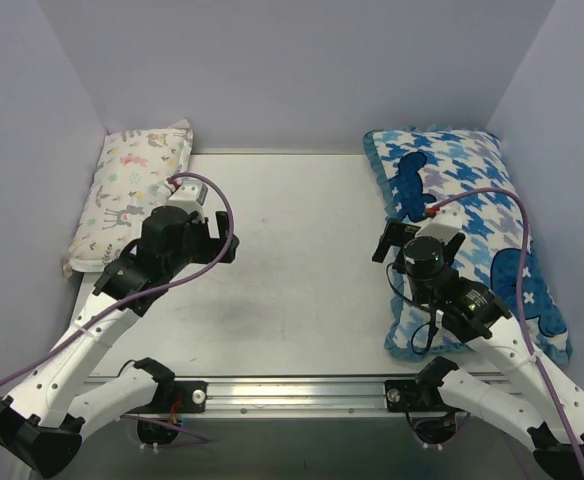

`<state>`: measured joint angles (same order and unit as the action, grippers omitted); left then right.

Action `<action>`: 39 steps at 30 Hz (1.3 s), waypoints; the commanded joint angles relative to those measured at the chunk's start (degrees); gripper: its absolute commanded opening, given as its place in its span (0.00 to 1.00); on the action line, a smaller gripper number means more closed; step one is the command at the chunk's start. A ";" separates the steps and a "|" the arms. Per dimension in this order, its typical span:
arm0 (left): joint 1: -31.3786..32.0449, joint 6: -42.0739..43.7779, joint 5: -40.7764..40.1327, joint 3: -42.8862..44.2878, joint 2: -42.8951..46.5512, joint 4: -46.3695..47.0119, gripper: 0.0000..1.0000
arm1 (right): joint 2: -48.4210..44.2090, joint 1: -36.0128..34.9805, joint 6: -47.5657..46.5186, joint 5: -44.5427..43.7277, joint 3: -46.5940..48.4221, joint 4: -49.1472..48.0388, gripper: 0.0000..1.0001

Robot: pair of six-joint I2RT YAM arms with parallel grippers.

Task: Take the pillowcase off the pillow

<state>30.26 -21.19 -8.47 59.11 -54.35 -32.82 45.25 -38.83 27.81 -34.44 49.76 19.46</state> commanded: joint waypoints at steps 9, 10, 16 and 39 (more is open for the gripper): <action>-0.29 -0.08 3.81 4.17 -2.34 3.81 0.97 | 14.76 0.33 -6.71 -14.60 15.52 11.91 1.00; -0.29 -0.17 4.25 4.34 -2.60 4.16 0.98 | 16.17 2.25 -7.33 -14.17 16.94 12.00 1.00; -0.29 -1.84 5.92 5.04 -4.71 6.97 0.97 | 29.08 14.56 -9.61 -4.86 28.01 11.91 1.00; -1.52 -7.46 8.47 2.06 -15.52 19.01 0.98 | 61.27 25.82 -7.34 -6.88 35.85 16.05 0.25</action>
<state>29.30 -26.55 -0.97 61.67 -69.17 -19.79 108.66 -13.08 18.15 -43.29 87.00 34.52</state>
